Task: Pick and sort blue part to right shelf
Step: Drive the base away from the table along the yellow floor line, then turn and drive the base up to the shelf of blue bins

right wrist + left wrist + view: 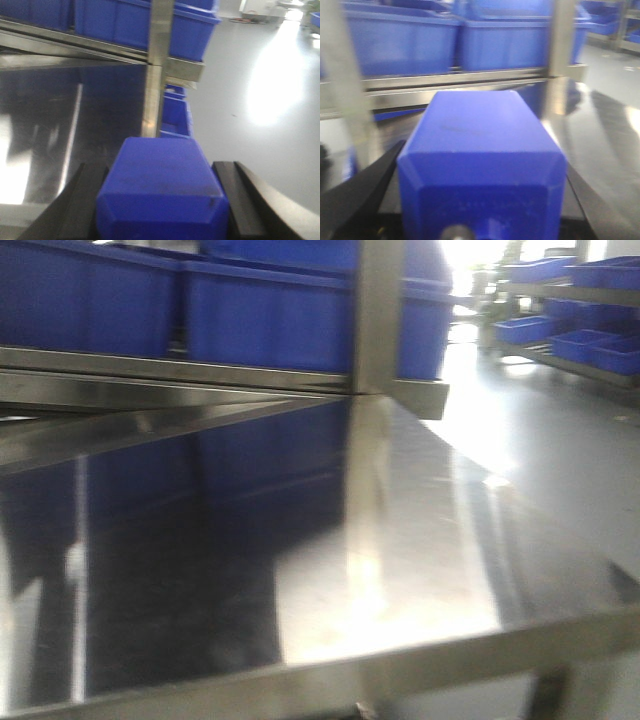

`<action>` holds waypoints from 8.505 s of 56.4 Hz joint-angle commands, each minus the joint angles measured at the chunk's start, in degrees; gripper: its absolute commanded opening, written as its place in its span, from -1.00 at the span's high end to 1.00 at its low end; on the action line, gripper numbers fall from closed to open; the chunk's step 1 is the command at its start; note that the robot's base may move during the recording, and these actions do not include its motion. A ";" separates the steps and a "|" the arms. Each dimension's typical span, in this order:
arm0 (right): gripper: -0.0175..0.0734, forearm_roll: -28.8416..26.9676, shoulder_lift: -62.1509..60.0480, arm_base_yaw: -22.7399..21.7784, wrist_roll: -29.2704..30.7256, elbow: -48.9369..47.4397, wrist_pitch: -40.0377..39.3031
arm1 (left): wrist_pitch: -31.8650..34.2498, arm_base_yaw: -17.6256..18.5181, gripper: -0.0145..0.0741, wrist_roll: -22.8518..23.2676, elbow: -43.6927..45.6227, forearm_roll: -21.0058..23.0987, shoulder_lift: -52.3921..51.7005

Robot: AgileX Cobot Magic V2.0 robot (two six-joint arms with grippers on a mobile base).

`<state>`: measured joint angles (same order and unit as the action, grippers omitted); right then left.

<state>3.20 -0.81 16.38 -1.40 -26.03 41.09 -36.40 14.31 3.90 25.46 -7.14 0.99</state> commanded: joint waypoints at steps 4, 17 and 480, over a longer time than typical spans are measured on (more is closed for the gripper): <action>0.15 0.59 -0.79 0.04 0.35 -1.57 -5.40 | 4.96 -0.15 0.09 0.26 1.51 -0.14 1.00; 0.15 0.59 -0.79 0.04 0.35 -1.57 -5.40 | 4.96 -0.15 0.09 0.26 1.51 -0.03 1.00; 0.15 0.59 -0.79 0.22 0.35 -1.57 -5.40 | 5.07 -0.17 0.09 0.26 1.51 0.19 1.00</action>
<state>3.33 -0.81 16.50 -1.40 -26.03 41.09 -36.40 14.28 3.90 25.34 -6.94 0.99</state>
